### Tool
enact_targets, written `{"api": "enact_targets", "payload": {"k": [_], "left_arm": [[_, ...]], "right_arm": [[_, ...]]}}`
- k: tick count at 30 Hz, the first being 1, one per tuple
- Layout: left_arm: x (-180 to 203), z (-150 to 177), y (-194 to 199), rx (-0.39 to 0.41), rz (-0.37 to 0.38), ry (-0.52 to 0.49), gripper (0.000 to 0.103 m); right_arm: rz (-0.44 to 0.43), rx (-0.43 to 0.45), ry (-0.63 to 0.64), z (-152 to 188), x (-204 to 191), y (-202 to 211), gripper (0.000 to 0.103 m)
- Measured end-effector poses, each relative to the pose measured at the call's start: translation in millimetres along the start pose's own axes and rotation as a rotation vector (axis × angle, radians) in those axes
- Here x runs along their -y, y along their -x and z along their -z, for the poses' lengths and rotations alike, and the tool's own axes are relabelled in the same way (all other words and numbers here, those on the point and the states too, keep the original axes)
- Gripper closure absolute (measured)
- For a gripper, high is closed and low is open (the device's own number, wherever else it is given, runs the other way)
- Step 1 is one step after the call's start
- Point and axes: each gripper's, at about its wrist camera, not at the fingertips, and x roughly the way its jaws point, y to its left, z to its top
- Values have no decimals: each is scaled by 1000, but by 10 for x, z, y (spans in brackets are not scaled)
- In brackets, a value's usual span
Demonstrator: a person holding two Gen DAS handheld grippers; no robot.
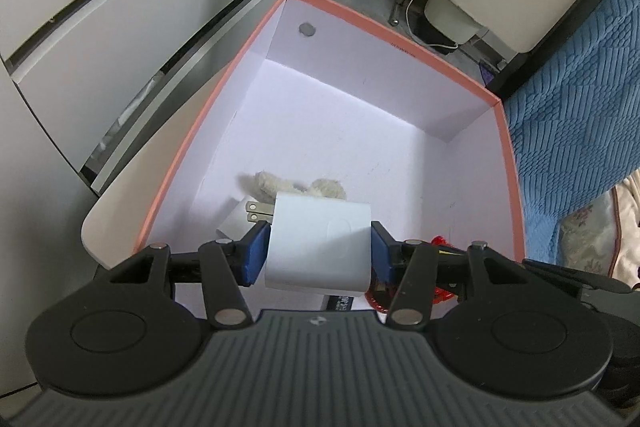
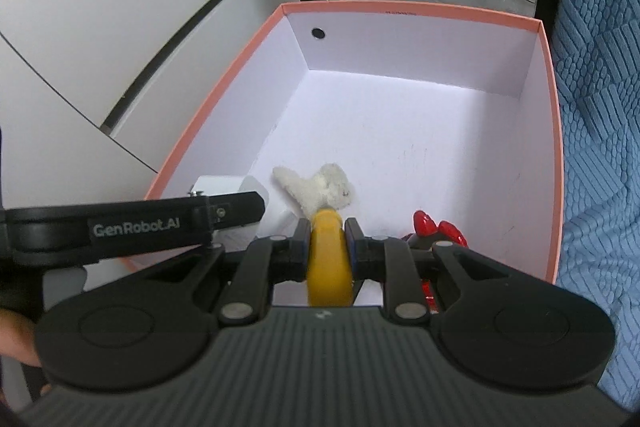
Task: Organize rigid objects
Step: 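Lower the charger into the box and open the left gripper while the right gripper releases the screwdriver, then withdraw both tools upward away from the pink box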
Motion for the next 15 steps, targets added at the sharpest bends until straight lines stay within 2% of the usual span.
{"api": "enact_targets", "payload": {"k": [2, 8, 15], "left_arm": [[33, -14, 58, 15, -14, -3, 33], [162, -28, 388, 68, -3, -17, 32], [383, 85, 918, 152, 17, -53, 32]], "right_arm": [[-6, 2, 2, -17, 3, 38, 80], [-16, 61, 4, -74, 18, 340, 81], [-21, 164, 19, -77, 16, 922, 81]]}}
